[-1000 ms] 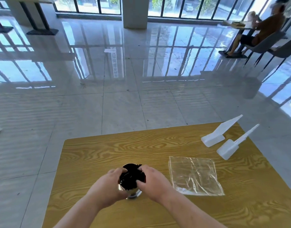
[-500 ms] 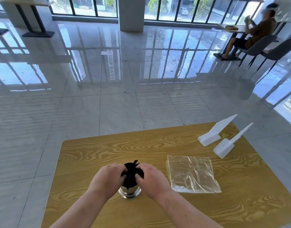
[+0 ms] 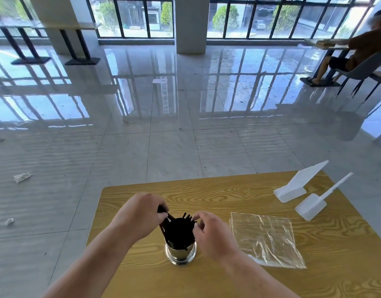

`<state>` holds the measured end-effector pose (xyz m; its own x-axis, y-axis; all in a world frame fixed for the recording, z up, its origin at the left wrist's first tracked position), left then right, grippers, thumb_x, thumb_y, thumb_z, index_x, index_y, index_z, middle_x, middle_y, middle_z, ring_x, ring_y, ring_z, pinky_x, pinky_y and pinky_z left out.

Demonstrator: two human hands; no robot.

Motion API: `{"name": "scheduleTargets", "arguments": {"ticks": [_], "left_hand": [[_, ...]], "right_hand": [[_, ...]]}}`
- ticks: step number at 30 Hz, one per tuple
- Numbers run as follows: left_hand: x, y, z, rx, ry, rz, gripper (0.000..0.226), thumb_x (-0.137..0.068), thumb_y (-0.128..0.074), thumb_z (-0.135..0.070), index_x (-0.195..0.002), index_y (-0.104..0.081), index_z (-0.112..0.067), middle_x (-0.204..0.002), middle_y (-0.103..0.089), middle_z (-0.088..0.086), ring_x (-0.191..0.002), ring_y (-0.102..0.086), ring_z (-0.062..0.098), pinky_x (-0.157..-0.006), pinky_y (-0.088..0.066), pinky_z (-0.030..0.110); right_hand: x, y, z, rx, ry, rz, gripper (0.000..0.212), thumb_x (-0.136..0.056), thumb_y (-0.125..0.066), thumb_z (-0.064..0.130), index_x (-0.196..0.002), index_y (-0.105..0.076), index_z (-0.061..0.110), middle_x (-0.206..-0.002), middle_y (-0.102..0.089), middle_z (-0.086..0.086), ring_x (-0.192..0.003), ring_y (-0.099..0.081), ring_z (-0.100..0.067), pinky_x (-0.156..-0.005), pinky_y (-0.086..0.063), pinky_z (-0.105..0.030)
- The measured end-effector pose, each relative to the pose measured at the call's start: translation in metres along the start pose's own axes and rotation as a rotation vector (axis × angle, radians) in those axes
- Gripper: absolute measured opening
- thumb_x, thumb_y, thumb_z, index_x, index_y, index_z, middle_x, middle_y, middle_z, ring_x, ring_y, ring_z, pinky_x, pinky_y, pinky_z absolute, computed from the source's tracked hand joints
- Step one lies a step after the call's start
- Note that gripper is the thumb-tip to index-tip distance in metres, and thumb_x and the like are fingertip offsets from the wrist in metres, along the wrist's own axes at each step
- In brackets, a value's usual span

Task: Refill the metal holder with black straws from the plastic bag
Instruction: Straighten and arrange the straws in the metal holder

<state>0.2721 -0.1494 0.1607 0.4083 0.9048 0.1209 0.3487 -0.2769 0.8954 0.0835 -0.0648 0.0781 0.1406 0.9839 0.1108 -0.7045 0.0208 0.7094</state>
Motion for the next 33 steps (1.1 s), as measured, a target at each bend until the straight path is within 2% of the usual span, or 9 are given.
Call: {"name": "scheduleTargets", "arguments": {"ticks": [5, 12, 14, 16, 19, 22, 25, 28, 33], "left_hand": [[0.006, 0.053, 0.009, 0.146, 0.070, -0.147, 0.009, -0.082, -0.082, -0.032, -0.080, -0.077, -0.040, -0.064, -0.071, -0.027, -0.061, -0.067, -0.006, -0.055, -0.050, 0.020], [0.014, 0.054, 0.046, 0.897, 0.227, -0.416, 0.018, -0.085, -0.084, -0.006, -0.082, -0.084, -0.024, -0.077, -0.081, 0.005, -0.068, -0.079, 0.021, -0.066, -0.063, 0.021], [0.015, 0.032, 0.049, 1.113, 0.272, -0.385, 0.014, -0.083, -0.085, -0.010, -0.088, -0.085, -0.023, -0.085, -0.082, 0.010, -0.072, -0.078, 0.021, -0.072, -0.065, 0.025], [0.016, 0.006, 0.047, 1.283, 0.306, -0.311, 0.018, -0.075, -0.086, -0.019, -0.093, -0.085, -0.019, -0.089, -0.081, 0.013, -0.074, -0.077, 0.021, -0.072, -0.064, 0.026], [0.017, -0.034, 0.044, 1.463, 0.371, -0.169, 0.028, -0.072, -0.085, -0.019, -0.098, -0.084, -0.012, -0.091, -0.080, 0.017, -0.076, -0.077, 0.022, -0.072, -0.064, 0.028], [0.019, -0.066, 0.041, 1.603, 0.434, -0.063, 0.026, -0.075, -0.083, -0.013, -0.100, -0.082, -0.006, -0.093, -0.079, 0.018, -0.076, -0.077, 0.022, -0.072, -0.064, 0.029], [0.018, -0.091, 0.041, 1.683, 0.496, 0.010, 0.023, -0.073, -0.080, -0.008, -0.096, -0.081, -0.003, -0.089, -0.077, 0.019, -0.075, -0.076, 0.022, -0.070, -0.064, 0.030], [0.016, -0.109, 0.042, 1.604, 0.489, 0.080, 0.019, -0.081, -0.080, -0.007, -0.100, -0.080, -0.007, -0.092, -0.077, 0.015, -0.082, -0.076, 0.021, -0.074, -0.064, 0.031], [0.017, -0.114, 0.065, 0.925, 0.479, 0.054, 0.015, -0.092, -0.078, -0.020, -0.105, -0.074, -0.026, -0.097, -0.080, 0.002, -0.079, -0.073, 0.010, -0.066, -0.055, 0.023]], "right_hand": [[-0.005, 0.016, 0.000, -0.033, -0.008, -0.050, 0.014, -0.099, -0.062, 0.023, -0.100, -0.069, 0.035, -0.067, -0.068, 0.010, -0.059, -0.061, -0.001, -0.049, -0.050, -0.022], [-0.008, 0.016, 0.000, -0.274, -0.081, 0.074, 0.016, -0.096, -0.061, 0.019, -0.091, -0.072, 0.029, -0.071, -0.072, -0.002, -0.048, -0.049, -0.003, -0.048, -0.041, -0.026], [-0.004, 0.001, 0.009, -0.452, -0.136, 0.308, 0.022, -0.093, -0.064, 0.030, -0.114, -0.070, 0.029, -0.094, -0.076, -0.007, -0.059, -0.057, -0.001, -0.055, -0.047, -0.023], [-0.003, -0.006, 0.022, -0.684, -0.209, 0.467, 0.053, -0.091, -0.074, 0.044, -0.136, -0.056, 0.021, -0.112, -0.073, -0.010, -0.069, -0.063, -0.008, -0.061, -0.052, -0.026], [-0.013, 0.005, 0.035, -1.151, -0.338, 0.440, 0.069, -0.085, -0.081, 0.054, -0.131, -0.062, 0.006, -0.107, -0.071, -0.012, -0.072, -0.064, -0.018, -0.062, -0.052, -0.031], [-0.024, 0.025, 0.038, -1.329, -0.346, 0.333, 0.048, -0.089, -0.081, 0.048, -0.121, -0.074, 0.013, -0.105, -0.073, -0.013, -0.073, -0.067, -0.023, -0.062, -0.056, -0.032], [-0.032, 0.040, 0.033, -1.144, -0.306, 0.230, 0.025, -0.099, -0.070, 0.030, -0.106, -0.076, 0.007, -0.094, -0.076, -0.015, -0.071, -0.071, -0.025, -0.062, -0.064, -0.034], [-0.037, 0.049, 0.030, -0.871, -0.201, 0.162, 0.022, -0.106, -0.065, 0.021, -0.099, -0.077, 0.004, -0.091, -0.080, -0.018, -0.075, -0.077, -0.027, -0.072, -0.068, -0.040], [-0.039, 0.045, 0.031, -0.409, 0.000, 0.102, 0.022, -0.104, -0.066, 0.030, -0.090, -0.077, 0.018, -0.081, -0.079, -0.008, -0.074, -0.078, -0.024, -0.075, -0.068, -0.046]]}}
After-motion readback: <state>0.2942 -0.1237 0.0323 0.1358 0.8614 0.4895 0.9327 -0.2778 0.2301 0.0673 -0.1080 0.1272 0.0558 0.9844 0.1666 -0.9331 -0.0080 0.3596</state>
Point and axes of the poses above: each hand's wrist, its own x-axis away from the middle knuckle, its own y-axis out of the back of the hand, z = x × y, the point moved 8 cm from there along -x, towards the middle knuckle
